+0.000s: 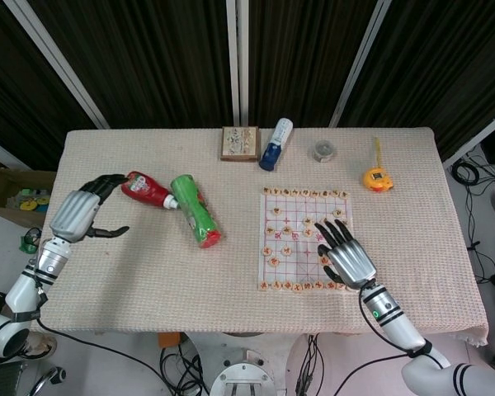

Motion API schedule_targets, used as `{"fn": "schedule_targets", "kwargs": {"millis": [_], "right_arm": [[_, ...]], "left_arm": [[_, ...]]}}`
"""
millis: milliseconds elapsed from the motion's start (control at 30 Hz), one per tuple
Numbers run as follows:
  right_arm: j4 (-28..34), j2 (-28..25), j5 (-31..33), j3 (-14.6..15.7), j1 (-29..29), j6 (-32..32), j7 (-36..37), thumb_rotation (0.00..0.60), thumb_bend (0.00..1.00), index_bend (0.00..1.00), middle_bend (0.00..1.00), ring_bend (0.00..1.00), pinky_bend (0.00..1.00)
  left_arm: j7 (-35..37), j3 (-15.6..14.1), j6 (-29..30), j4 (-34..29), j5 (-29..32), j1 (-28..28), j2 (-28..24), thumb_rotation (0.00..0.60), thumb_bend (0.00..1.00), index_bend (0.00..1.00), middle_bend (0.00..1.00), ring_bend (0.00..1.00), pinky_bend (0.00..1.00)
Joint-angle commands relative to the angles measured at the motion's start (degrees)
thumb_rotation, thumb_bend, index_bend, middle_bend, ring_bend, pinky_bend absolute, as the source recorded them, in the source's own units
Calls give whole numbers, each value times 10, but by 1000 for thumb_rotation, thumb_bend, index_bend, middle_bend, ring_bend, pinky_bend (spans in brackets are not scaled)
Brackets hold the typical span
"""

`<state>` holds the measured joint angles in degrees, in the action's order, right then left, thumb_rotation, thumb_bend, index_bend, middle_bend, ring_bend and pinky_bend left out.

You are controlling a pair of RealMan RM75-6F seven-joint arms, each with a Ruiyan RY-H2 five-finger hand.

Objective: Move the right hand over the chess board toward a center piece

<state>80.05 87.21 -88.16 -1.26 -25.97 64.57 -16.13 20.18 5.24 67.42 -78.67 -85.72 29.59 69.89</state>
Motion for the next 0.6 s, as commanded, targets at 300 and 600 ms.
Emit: {"fn": "schedule_targets", "kwargs": {"millis": [300,600], "right_arm": [[-1,26,29,-8,-17,-32,-32,600,309,532,42,0,0],[-16,41,31,-8,-26,-41,-28,600,310,533,36,0,0]], "left_arm": [[4,-1,0,3,-1,-1,-1,482,159,145,123,120,220],[8,-1,1,0,-2,-1,-4,485,159,145,123,120,220]]}}
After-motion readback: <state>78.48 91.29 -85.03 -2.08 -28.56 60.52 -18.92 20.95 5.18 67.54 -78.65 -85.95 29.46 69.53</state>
